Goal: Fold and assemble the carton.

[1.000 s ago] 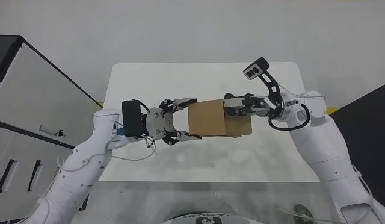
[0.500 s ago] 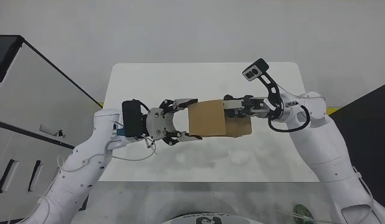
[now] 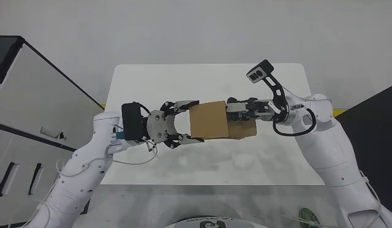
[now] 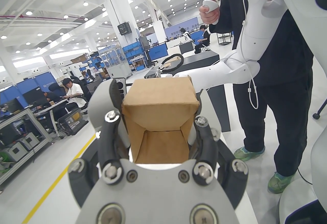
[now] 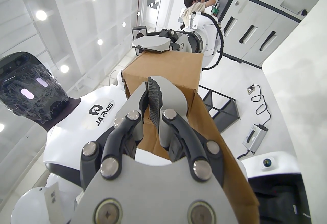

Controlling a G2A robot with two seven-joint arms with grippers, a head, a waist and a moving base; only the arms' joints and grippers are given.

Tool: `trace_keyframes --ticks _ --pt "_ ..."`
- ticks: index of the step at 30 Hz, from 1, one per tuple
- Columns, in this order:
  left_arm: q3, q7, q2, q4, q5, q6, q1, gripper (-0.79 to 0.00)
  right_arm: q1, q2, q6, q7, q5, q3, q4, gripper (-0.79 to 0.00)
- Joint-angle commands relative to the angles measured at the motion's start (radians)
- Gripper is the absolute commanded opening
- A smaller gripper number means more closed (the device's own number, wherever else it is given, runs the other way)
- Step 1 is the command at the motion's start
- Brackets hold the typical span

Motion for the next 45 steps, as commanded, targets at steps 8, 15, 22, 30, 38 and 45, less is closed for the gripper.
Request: trace_keyframes --ticks 8,15,22,30,38,45 --pt "-0.005 0.0 0.0 -0.008 -0.003 -0.009 0.005 -0.785 -0.001 -0.002 0.003 -0.005 -0.002 -0.01 -0.004 -0.785" --pt "-0.012 0.0 0.0 -0.006 0.0 -0.002 0.007 -0.785 -0.005 0.0 -0.002 -0.006 -0.003 0.0 -0.005 -0.785" --pt "-0.039 0.002 0.003 0.002 0.012 0.0 0.009 -0.785 -0.018 0.006 -0.001 -0.004 -0.006 0.039 -0.02 -0.785" --pt "-0.076 0.012 0.007 -0.002 0.024 0.013 0.012 -0.785 -0.054 0.015 0.021 0.003 0.002 0.077 -0.058 -0.785" --pt "-0.112 0.017 0.01 -0.013 0.033 0.039 0.018 -0.785 -0.101 0.024 0.04 0.005 0.009 0.12 -0.092 -0.785" --pt "-0.134 0.026 0.008 -0.024 0.037 0.113 0.031 -0.785 -0.134 0.026 0.051 -0.001 0.033 0.132 -0.118 -0.785"
